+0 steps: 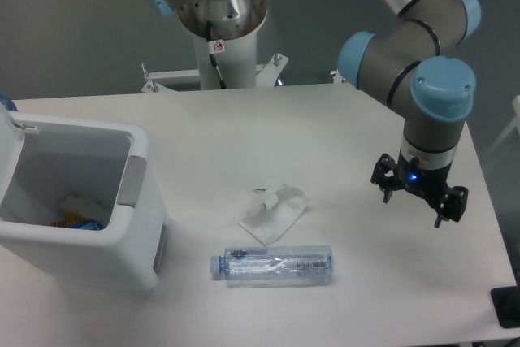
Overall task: Place the trash in the trash can
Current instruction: 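Move the gripper over the crumpled white tissue and lower toward it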
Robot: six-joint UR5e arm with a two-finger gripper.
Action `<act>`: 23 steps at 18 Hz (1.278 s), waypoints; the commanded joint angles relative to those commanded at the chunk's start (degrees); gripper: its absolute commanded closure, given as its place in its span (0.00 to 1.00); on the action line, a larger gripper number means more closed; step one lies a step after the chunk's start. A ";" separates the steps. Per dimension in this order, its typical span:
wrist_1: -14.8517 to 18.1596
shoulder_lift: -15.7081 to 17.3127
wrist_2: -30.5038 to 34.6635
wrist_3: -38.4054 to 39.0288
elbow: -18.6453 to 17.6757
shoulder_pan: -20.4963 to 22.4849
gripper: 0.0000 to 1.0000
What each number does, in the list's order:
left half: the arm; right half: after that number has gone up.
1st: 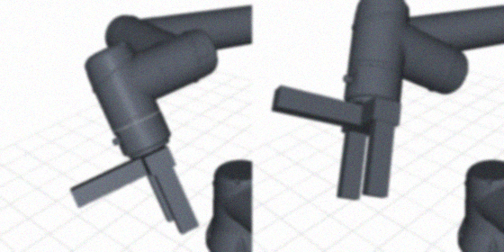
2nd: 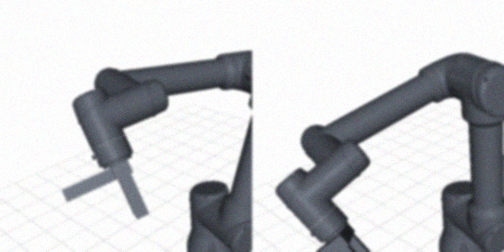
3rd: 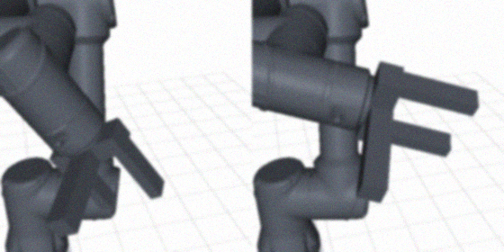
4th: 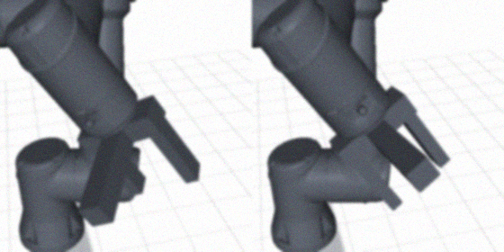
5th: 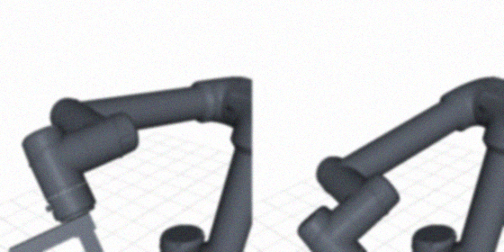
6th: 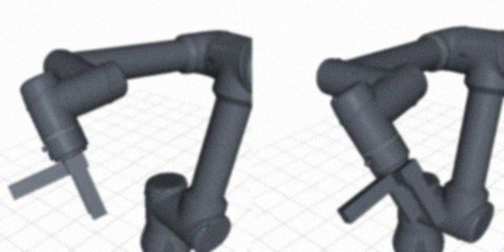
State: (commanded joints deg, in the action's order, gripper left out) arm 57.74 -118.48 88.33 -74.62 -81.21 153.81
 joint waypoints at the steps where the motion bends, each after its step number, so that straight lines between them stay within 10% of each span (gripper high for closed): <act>1: -0.09 0.00 0.09 0.17 -0.26 -0.35 0.00; 7: -0.79 0.96 -0.53 0.18 -2.54 -1.50 0.00; 13: -10.98 3.16 -0.44 0.44 -13.08 -3.61 0.00; 23: -10.90 6.76 0.00 1.93 -24.42 -10.81 0.00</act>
State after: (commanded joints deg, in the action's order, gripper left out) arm 46.85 -111.71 88.33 -72.69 -105.63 143.01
